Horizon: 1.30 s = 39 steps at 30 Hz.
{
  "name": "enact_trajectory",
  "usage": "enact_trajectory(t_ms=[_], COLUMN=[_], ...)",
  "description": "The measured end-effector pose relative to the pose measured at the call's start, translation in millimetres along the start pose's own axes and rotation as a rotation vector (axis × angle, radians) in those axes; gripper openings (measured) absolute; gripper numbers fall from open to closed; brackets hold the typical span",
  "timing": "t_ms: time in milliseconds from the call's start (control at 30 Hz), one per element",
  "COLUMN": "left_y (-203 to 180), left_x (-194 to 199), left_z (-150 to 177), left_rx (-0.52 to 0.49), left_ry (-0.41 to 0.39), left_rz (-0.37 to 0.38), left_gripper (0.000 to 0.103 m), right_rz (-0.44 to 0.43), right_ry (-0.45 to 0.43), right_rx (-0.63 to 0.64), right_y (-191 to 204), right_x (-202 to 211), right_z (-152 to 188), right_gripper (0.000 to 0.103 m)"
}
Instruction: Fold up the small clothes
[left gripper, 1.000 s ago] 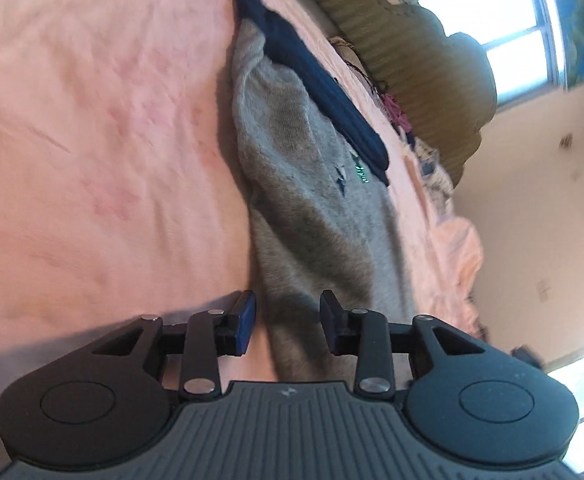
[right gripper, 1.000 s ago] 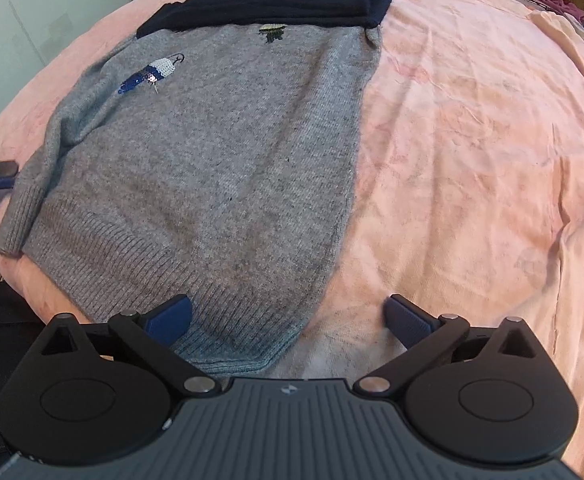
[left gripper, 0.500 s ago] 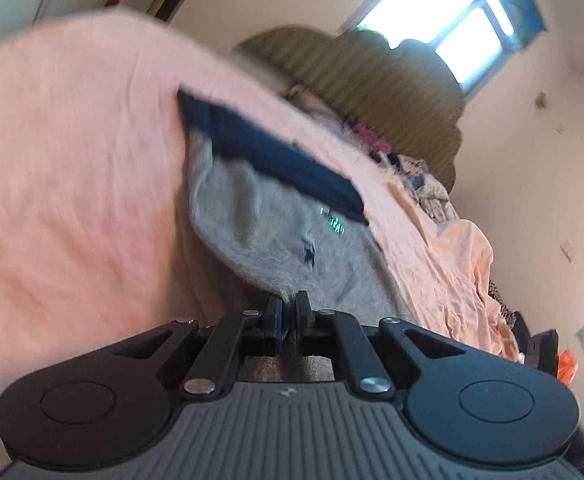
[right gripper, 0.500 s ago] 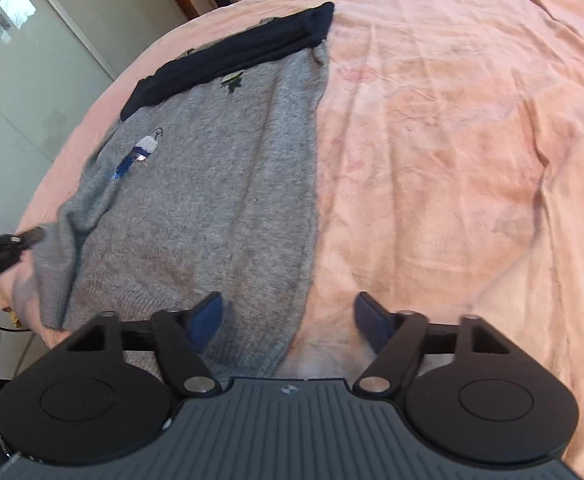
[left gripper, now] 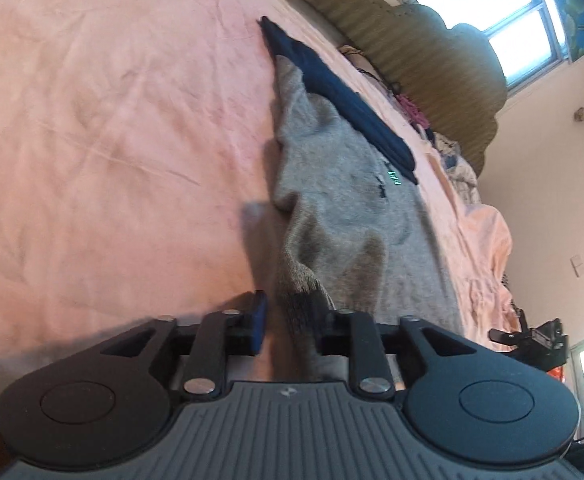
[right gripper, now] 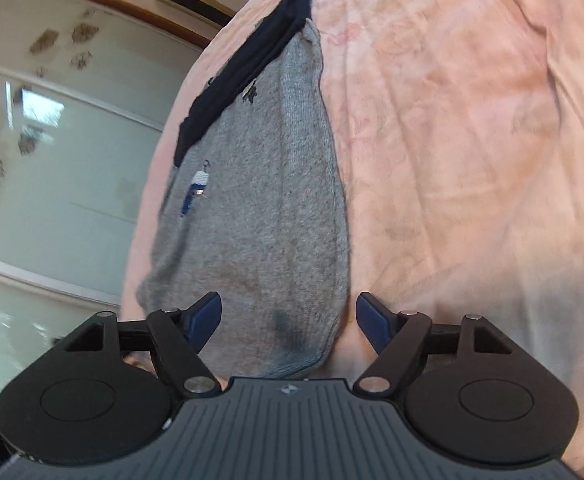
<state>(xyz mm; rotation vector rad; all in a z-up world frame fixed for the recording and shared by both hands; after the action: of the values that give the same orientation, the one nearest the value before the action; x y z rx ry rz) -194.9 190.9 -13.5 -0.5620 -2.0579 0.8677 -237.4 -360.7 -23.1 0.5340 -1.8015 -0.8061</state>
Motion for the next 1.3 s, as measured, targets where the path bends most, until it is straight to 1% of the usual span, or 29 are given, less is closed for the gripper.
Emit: enact_trajectory(t_ms=[33,67,100,133,200,300,367,467,567,667,700,733,767,800,833,867,900,933,967,1033,1067,1100,1133,1167,1233,1300], left_y=[0.1,0.5,1.0,1.4,4.1,10.2,10.2,3.0,-2.3,-10.5,-13.3,-14.9,-15.5,-14.4,-13.2,-12.4,-13.4,-17.3,-24.0,-38.6,-46.6,-52.1,-53.1,-48.9,-29.5,-23.8], left_x=[0.6,1.1,2.7,5.8,13.3,20.0,18.1,12.0,4.5,-9.7,-14.9,-20.1,-25.6,-30.3,-31.9,-30.9,-27.9,-23.0,-15.5,6.7,19.4,27.5,29.6,26.0,9.2,6.8], left_z=[-1.6,-3.2,-4.4,-5.8,-9.3,-12.3,-11.3,-8.1,-5.9,-2.7,-1.9,-1.3,-1.3,-1.0,-1.3,-2.1,-3.4,-4.3,-4.9,-7.7,-8.9,-8.8,-6.8,-2.7,9.7,17.7], left_rx=[0.01,0.024,0.038,0.051,0.066,0.085,0.072,0.025,0.02,0.013,0.012,0.011,0.01,0.012,0.007,0.008,0.002,-0.026,-0.068,-0.125,-0.16,-0.194,-0.22,-0.231,-0.199,-0.215], left_ry=[0.006,0.012,0.014,0.007,-0.02,-0.038,-0.027,-0.022,-0.017,0.001,0.006,0.014,0.03,0.046,0.051,0.056,0.055,0.046,0.031,-0.006,-0.028,-0.034,-0.015,0.017,0.106,0.094], left_rz=[0.021,0.048,0.073,0.086,0.075,0.046,0.035,0.023,0.037,0.078,0.088,0.086,0.068,0.028,-0.007,-0.002,-0.01,-0.033,-0.049,-0.02,-0.012,-0.026,-0.048,-0.092,-0.177,-0.179], left_gripper=[0.042,0.049,0.061,0.068,0.071,0.071,0.071,0.071,0.072,0.071,0.067,0.052,0.039,0.014,0.005,0.005,0.005,0.005,0.004,0.004,0.004,0.004,0.004,0.004,0.004,0.004], right_rz=[-0.008,-0.027,-0.039,-0.04,-0.052,-0.062,-0.077,-0.079,-0.08,-0.095,-0.102,-0.107,-0.108,-0.102,-0.081,-0.048,0.001,0.048,0.043,0.048,0.03,0.013,0.027,0.068,0.133,0.155], right_ry=[0.004,0.005,0.009,0.011,0.022,0.024,0.021,0.024,0.026,0.021,0.017,0.013,0.011,0.009,0.004,0.007,0.033,0.064,0.052,0.031,0.011,-0.01,-0.025,-0.027,0.0,0.032], right_rx=[-0.007,-0.023,-0.037,-0.034,-0.024,-0.002,-0.011,-0.012,-0.014,-0.019,-0.02,-0.018,-0.011,-0.001,0.015,0.049,0.084,0.096,0.108,0.152,0.173,0.188,0.208,0.221,0.197,0.173], right_y=[-1.0,-1.8,-1.8,-1.0,1.4,3.2,0.2,-0.8,-2.9,-2.5,-1.8,-0.2,2.3,5.6,8.5,12.0,14.4,13.9,14.5,21.2,26.6,31.1,33.4,31.2,14.9,0.0], right_x=[-1.9,-2.9,-4.7,-6.4,-8.2,-10.3,-9.0,-7.9,-5.0,-7.4,-8.7,-10.1,-12.0,-14.0,-15.5,-17.6,-22.3,-28.4,-27.8,-19.3,-9.9,1.0,10.5,17.4,20.0,13.6], right_z=[0.0,-0.2,0.3,1.0,4.3,7.1,7.9,7.5,7.1,6.9,6.6,6.2,5.9,6.0,6.7,8.2,9.8,11.3,12.9,14.6,15.8,17.2,18.7,20.7,24.4,28.7], right_gripper=[0.075,0.076,0.076,0.076,0.076,0.076,0.076,0.076,0.077,0.081,0.084,0.086,0.088,0.088,0.079,0.068,0.029,0.009,0.01,0.01,0.01,0.01,0.01,0.01,0.009,0.007])
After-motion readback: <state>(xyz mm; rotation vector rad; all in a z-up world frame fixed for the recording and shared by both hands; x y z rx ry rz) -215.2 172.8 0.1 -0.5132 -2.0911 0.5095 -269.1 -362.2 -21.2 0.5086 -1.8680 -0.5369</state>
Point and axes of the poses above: each gripper's, at about its wrist camera, not at the fingertips, and x roughly against the way its jaws point, y to its left, z to its underside, the point moved 2 cm from there along -x, roughly the way its jaws point, and after that the axes turned 6 degrees about z, right-handed, at the moved point
